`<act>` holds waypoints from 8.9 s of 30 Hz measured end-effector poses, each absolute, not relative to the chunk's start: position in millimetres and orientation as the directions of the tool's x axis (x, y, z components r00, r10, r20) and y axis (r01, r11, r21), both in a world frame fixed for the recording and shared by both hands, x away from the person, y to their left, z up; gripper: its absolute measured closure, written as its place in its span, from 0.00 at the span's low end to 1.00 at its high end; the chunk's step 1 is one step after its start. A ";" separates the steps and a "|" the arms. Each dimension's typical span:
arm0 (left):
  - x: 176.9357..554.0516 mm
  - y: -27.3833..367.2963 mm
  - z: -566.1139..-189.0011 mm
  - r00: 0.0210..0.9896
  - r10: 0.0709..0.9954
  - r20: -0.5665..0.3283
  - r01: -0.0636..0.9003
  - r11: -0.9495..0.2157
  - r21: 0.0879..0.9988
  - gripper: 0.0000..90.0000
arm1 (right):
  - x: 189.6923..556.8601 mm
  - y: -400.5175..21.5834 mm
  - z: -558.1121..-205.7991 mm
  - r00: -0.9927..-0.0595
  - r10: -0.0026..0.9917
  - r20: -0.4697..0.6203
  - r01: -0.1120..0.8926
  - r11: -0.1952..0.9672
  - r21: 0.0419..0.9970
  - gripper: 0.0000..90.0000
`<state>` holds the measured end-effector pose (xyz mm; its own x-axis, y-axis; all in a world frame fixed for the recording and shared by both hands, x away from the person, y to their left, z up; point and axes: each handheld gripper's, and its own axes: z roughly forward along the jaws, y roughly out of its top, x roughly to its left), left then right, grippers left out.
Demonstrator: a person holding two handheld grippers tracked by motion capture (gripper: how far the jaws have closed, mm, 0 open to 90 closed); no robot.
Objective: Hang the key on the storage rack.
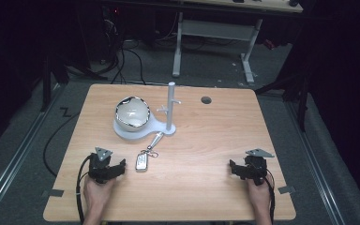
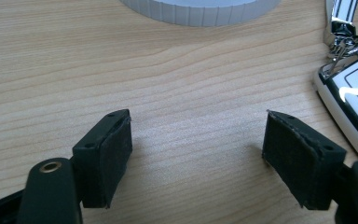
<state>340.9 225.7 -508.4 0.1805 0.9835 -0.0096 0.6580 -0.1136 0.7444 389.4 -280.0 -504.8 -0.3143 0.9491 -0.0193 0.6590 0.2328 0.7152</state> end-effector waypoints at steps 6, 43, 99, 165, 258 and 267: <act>340.3 224.7 -506.2 0.200 0.979 -0.025 0.654 -0.114 0.748 0.32 | 389.4 -280.0 -504.7 -0.315 0.949 -0.019 0.659 0.233 0.715 0.15; 360.8 145.7 -495.5 0.322 0.946 -0.036 0.689 -0.208 0.694 0.23 | 389.4 -280.1 -504.7 -0.315 0.949 -0.019 0.659 0.233 0.715 0.15; 358.8 178.0 -436.6 0.398 0.913 -0.087 0.539 -0.156 0.828 0.56 | 389.4 -280.0 -504.8 -0.315 0.949 -0.019 0.659 0.233 0.715 0.15; 412.2 154.3 -340.6 0.547 0.820 -0.170 0.413 -0.088 0.906 0.56 | 389.4 -280.3 -504.8 -0.316 0.948 -0.020 0.658 0.235 0.715 0.16; 414.9 128.0 -394.6 0.563 0.812 -0.151 0.441 -0.141 0.886 0.56 | 389.3 -280.2 -504.8 -0.316 0.949 -0.019 0.659 0.234 0.715 0.16; 417.6 128.7 -403.4 0.544 0.826 -0.146 0.445 -0.137 0.885 0.56 | 389.3 -280.2 -504.8 -0.316 0.949 -0.019 0.658 0.234 0.716 0.16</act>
<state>417.6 128.7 -403.4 0.5438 0.8264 -0.1458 0.4453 -0.1369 0.8849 389.3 -280.2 -504.8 -0.3161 0.9485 -0.0191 0.6583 0.2338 0.7155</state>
